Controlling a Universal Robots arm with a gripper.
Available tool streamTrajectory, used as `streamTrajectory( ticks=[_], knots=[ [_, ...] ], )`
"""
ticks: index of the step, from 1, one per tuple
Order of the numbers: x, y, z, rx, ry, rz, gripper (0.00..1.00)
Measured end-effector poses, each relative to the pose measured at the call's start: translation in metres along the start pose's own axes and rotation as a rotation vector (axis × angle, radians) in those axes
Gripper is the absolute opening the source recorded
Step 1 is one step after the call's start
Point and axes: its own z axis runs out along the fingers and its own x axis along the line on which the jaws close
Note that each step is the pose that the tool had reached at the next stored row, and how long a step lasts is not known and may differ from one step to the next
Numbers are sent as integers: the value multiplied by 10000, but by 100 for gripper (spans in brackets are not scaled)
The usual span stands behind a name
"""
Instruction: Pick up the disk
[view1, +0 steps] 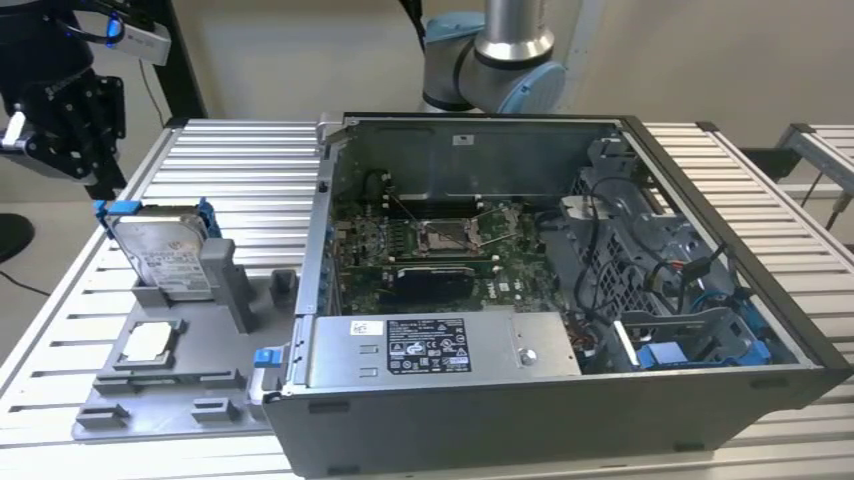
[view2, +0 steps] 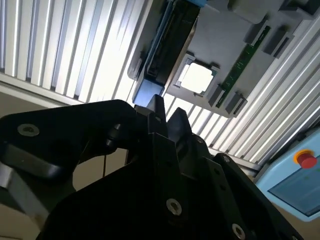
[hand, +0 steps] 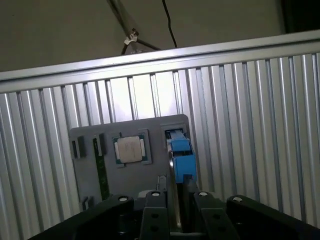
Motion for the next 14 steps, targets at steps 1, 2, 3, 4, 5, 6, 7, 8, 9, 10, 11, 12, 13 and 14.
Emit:
streamTrajectory(
  ticks=[1,2,3,4,5,6,7,8,9,10,11,12,13,14],
  knots=[
    [0,0,0,0,0,1,100],
    [0,0,0,-1,1,0,100],
    [0,0,0,-1,1,1,100],
    [0,0,0,-1,1,-1,100],
    [0,0,0,-1,1,-3,100],
    [0,0,2,0,0,-8,100],
    [0,0,5,3,-1,-18,100],
    [0,0,9,8,-2,-33,100],
    [0,-1,14,13,-2,-52,100],
    [0,-1,22,18,-4,-75,100],
    [0,-1,31,23,-6,-97,100],
    [0,-1,43,26,-10,-127,100],
    [-1,-1,55,33,-19,-165,100],
    [-1,0,67,37,-27,-204,100]
  ],
)
